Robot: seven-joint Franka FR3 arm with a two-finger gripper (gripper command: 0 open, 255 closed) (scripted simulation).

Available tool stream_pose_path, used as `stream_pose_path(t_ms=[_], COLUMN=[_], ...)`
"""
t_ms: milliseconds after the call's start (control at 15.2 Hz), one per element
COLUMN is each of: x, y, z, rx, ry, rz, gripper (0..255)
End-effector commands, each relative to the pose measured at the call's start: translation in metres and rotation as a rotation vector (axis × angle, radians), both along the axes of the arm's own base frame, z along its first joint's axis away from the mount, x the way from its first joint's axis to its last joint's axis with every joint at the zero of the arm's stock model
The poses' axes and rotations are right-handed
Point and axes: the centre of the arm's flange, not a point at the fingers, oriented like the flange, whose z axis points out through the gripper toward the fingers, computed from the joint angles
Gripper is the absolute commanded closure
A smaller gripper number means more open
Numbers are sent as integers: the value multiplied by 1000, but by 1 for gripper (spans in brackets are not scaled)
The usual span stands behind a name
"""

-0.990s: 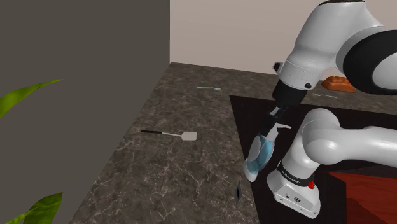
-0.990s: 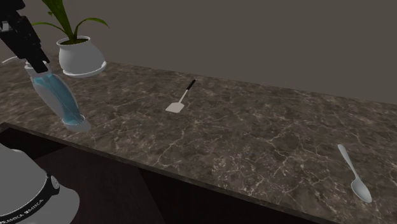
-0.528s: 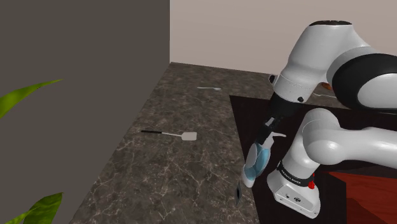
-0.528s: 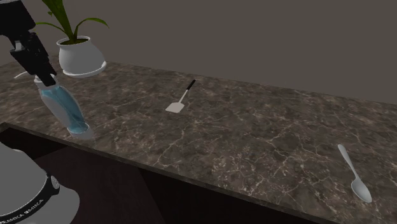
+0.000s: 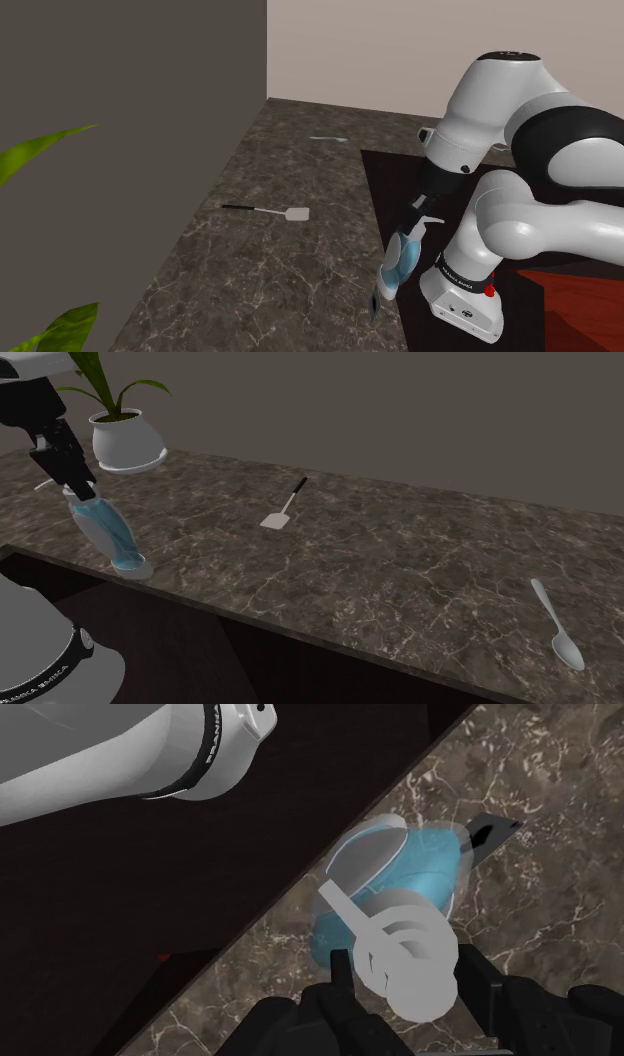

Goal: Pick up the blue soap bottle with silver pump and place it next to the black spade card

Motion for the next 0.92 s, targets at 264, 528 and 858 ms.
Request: stream_pose_path(t_ms=[264, 528, 858], x=[0, 0, -3], y=[0, 0, 0], z=[0, 0, 50], rx=[0, 0, 0], ry=[0, 0, 0], rz=[0, 0, 0], gripper=[0, 0, 0])
